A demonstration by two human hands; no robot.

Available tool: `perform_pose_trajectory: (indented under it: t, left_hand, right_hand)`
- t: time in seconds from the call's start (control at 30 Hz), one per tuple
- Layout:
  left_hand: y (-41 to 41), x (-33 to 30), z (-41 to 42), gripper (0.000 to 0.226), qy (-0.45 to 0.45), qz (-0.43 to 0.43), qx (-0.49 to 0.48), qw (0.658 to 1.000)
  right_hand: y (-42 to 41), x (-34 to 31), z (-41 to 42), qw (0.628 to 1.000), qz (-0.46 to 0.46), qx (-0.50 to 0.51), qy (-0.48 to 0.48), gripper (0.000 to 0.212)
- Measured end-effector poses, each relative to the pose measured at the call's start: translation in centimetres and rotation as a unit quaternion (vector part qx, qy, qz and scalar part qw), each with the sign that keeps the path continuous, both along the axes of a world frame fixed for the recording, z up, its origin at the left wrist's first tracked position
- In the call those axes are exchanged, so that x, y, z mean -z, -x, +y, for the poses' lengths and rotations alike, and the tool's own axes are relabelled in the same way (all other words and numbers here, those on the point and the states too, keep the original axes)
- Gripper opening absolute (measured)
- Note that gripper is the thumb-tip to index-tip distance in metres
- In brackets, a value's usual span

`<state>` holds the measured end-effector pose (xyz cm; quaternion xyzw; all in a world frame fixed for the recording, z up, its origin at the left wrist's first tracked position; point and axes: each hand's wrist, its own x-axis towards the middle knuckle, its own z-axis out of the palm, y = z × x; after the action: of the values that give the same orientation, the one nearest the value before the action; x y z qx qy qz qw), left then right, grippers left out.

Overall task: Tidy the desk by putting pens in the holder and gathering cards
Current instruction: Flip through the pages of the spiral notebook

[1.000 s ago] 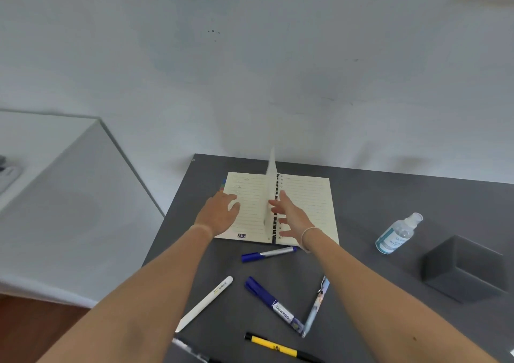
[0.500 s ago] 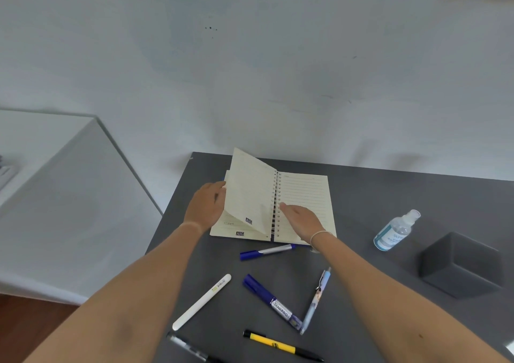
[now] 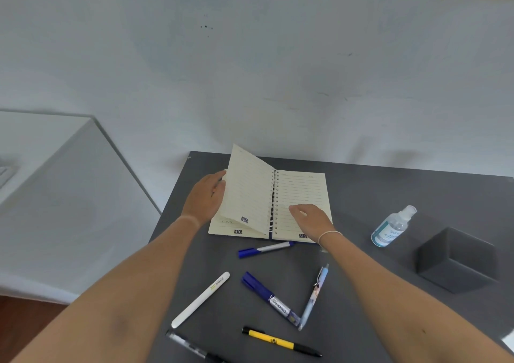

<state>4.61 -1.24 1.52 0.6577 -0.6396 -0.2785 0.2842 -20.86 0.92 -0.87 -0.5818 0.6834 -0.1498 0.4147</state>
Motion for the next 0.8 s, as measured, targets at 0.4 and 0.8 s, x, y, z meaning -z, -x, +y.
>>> perform_pose_trajectory:
  t: [0.4,0.8]
  left_hand:
    - [0.8,1.6,1.1,0.046,-0.050,-0.153,0.038,0.986]
    - [3.1,3.7,0.9,0.045,-0.108,-0.180,0.100,0.973]
  right_hand:
    - [0.2,0.3,0.5,0.998,0.053,-0.014,-0.001,0.048]
    - [0.5,1.8,-0.1,0.992,0.120,-0.034,0.032,0.045]
